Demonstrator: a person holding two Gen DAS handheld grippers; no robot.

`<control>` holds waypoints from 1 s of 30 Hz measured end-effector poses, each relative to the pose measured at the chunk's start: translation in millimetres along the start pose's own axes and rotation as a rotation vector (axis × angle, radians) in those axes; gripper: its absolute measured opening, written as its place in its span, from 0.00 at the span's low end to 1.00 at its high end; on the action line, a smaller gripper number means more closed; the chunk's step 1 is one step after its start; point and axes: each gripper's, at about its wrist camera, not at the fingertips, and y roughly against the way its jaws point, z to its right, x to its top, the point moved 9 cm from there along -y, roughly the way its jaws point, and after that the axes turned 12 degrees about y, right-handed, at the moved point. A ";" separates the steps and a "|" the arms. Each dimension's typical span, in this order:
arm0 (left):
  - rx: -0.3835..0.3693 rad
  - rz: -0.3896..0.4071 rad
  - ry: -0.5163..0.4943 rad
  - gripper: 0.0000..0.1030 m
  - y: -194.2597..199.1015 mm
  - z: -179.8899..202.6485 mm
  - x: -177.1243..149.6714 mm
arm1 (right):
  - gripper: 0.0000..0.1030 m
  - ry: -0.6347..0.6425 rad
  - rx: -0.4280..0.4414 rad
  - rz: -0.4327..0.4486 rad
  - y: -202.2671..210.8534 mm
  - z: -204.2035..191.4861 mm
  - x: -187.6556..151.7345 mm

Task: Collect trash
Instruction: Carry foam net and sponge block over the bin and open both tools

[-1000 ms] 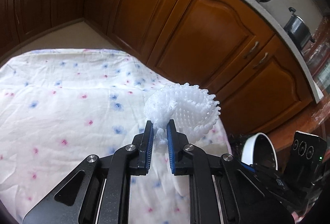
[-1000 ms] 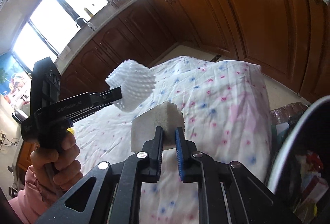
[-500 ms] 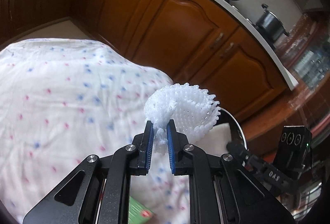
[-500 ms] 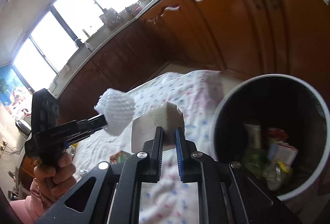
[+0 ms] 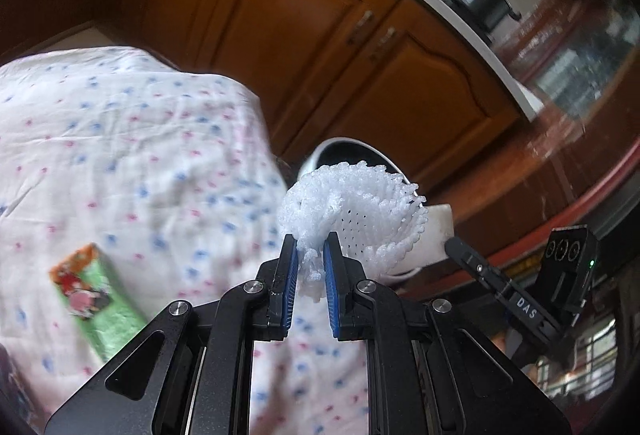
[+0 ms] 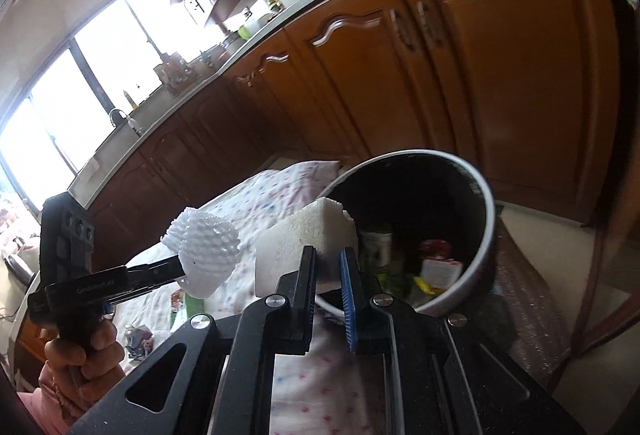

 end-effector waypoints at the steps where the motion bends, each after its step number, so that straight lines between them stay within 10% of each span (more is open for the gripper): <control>1: 0.005 0.001 -0.011 0.11 -1.9 4.9 -2.1 | 0.12 -0.002 -0.010 0.002 2.2 2.8 -0.4; 30: 0.126 -0.050 -0.133 0.12 -76.3 62.9 -4.0 | 0.12 0.024 -0.139 -0.014 -9.1 50.7 8.7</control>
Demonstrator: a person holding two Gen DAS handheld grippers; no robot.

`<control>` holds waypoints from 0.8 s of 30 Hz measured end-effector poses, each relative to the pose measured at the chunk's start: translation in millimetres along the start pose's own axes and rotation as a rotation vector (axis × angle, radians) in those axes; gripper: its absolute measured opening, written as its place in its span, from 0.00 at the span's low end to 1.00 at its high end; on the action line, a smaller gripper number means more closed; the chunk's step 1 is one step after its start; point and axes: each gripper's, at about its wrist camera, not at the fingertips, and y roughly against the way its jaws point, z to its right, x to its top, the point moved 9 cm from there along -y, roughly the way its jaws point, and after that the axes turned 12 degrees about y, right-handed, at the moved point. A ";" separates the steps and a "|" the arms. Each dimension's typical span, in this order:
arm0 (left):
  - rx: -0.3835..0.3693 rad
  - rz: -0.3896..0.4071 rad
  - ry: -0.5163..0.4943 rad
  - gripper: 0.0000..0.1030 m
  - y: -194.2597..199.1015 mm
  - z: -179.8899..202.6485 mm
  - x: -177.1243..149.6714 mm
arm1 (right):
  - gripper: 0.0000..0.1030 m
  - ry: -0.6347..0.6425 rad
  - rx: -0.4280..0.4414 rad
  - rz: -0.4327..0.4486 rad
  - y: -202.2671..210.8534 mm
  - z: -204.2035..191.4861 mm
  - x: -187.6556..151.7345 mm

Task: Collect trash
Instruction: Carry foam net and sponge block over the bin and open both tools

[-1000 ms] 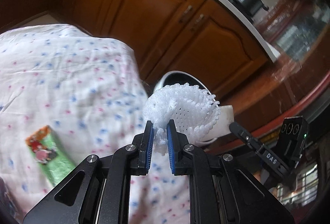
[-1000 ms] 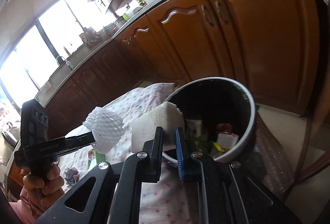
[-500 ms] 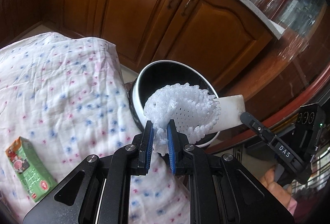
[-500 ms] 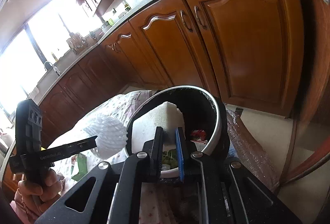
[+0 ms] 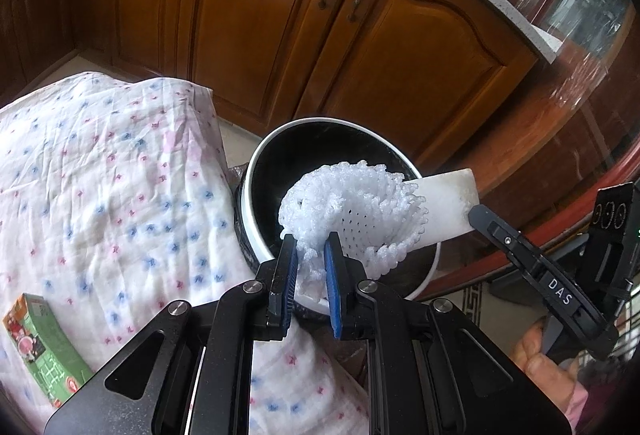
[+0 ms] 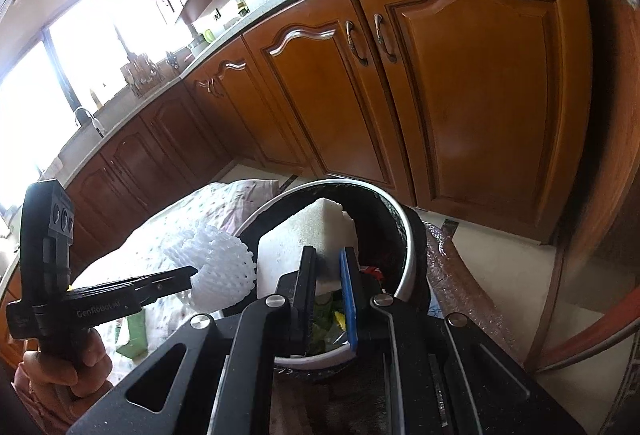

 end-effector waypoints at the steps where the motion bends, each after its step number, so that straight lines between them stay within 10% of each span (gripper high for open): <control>1: 0.004 -0.004 -0.002 0.12 -2.5 0.0 0.2 | 0.12 0.003 -0.005 -0.003 -0.7 0.9 -0.7; 15: 0.046 -0.042 -0.028 0.16 -27.6 12.9 -4.1 | 0.17 0.025 -0.049 -0.065 -18.4 11.6 -4.2; 24: 0.047 -0.050 -0.030 0.49 -28.9 17.4 -8.6 | 0.39 -0.026 -0.023 -0.046 -15.0 17.7 -5.0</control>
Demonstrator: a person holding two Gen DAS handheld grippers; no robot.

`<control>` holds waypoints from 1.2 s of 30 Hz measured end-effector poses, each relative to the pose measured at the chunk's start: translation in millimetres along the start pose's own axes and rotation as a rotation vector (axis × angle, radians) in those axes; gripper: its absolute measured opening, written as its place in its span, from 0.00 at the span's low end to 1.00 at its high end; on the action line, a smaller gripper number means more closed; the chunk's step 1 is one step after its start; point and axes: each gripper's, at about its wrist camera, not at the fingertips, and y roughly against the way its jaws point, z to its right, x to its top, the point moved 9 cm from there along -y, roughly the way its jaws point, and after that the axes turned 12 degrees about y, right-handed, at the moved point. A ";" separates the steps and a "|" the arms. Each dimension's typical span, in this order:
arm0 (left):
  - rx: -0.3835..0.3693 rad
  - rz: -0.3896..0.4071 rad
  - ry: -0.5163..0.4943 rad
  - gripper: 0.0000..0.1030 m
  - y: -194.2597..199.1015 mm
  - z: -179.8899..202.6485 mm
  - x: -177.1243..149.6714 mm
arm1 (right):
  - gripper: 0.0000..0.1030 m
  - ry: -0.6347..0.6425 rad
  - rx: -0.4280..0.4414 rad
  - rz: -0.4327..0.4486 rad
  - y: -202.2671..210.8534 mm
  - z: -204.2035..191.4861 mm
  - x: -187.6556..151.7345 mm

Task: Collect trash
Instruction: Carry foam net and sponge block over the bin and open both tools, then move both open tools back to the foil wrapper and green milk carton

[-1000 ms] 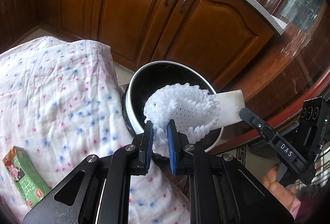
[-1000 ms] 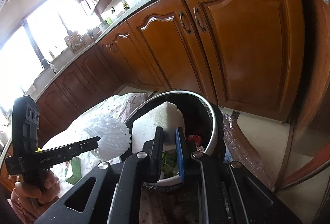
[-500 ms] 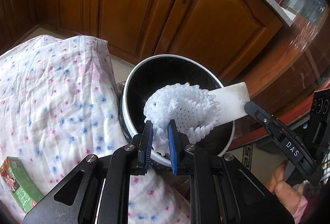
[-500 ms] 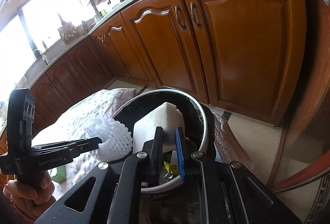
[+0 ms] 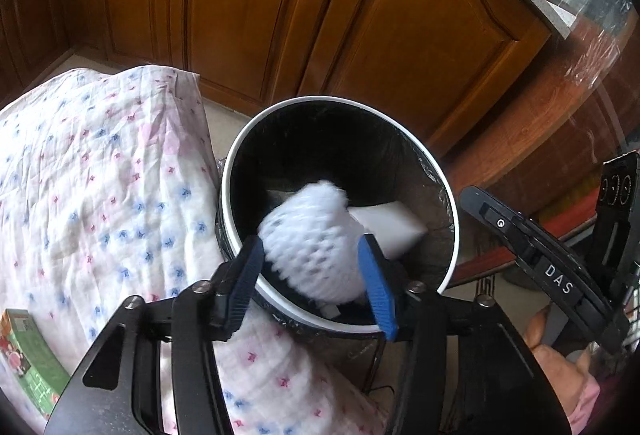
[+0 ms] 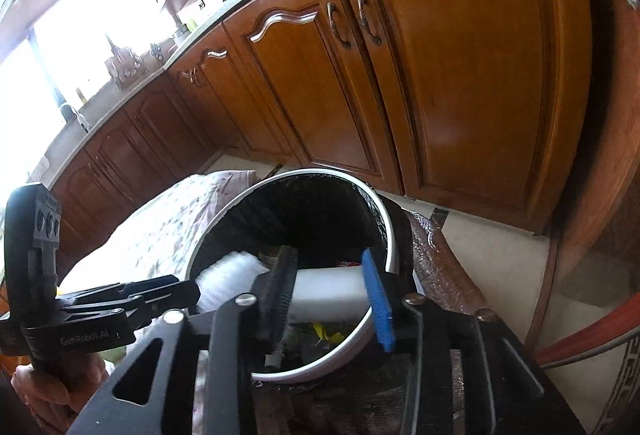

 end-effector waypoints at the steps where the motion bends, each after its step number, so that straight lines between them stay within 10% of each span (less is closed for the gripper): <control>1: -0.001 -0.002 0.002 0.51 0.2 -1.1 -0.3 | 0.39 -0.005 0.003 0.003 0.9 0.6 -0.8; 12: -0.062 0.104 0.127 0.56 38.9 -29.4 0.5 | 0.62 -0.027 0.050 0.040 21.0 -21.2 -8.0; 36: 0.031 0.324 0.295 0.56 156.2 -168.2 -94.0 | 0.64 0.031 0.267 -0.018 19.3 -161.4 -70.1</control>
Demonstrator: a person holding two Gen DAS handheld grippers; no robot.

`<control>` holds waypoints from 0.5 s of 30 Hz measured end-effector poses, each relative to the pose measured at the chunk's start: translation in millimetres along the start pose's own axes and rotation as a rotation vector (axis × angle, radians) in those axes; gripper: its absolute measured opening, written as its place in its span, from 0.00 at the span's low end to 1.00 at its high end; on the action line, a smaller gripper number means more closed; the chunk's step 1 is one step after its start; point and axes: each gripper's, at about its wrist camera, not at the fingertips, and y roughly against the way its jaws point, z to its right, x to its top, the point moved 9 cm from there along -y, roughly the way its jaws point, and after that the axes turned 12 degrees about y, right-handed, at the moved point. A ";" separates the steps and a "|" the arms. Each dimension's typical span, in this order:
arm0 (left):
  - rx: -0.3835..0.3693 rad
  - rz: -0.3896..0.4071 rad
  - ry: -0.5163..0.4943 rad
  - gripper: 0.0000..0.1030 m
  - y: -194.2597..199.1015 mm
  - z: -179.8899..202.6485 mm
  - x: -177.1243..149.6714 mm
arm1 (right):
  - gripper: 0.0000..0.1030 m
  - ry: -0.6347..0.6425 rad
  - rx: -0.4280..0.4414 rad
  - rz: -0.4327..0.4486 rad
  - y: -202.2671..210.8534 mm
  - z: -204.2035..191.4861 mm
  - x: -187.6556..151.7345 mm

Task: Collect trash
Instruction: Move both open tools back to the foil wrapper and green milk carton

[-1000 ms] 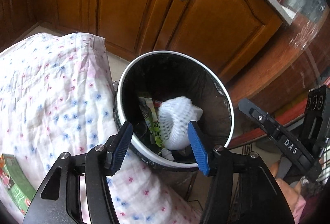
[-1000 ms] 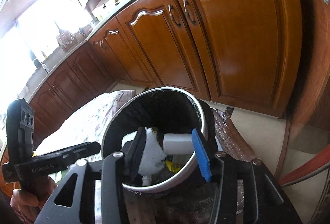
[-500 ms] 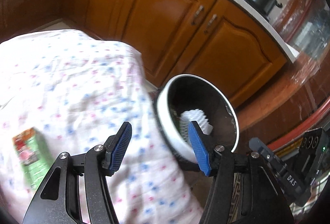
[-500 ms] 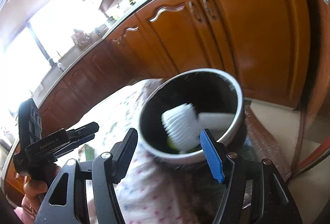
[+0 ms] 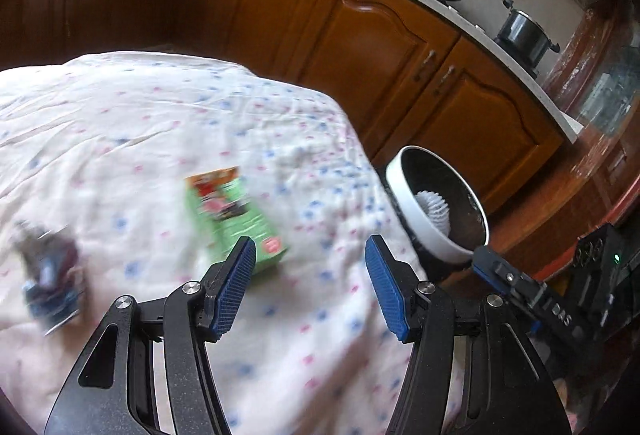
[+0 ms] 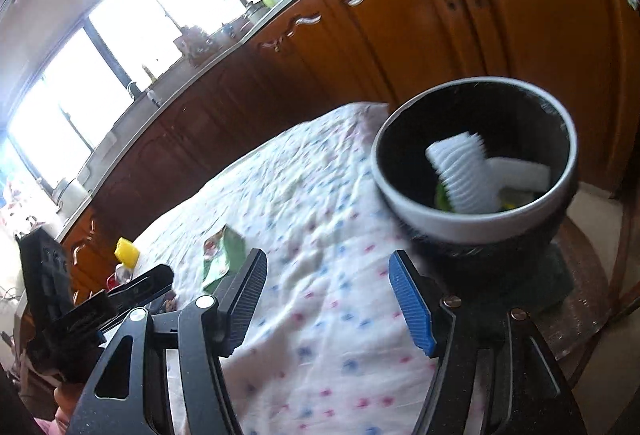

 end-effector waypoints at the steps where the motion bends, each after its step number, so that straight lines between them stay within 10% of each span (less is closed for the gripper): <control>1: 0.008 0.009 0.001 0.56 5.0 -5.5 -1.1 | 0.64 0.004 0.004 -0.005 -2.2 -3.7 -1.6; 15: 0.103 0.098 0.035 0.59 57.5 -81.5 -8.6 | 0.66 0.082 0.077 -0.077 -34.2 -64.8 -24.2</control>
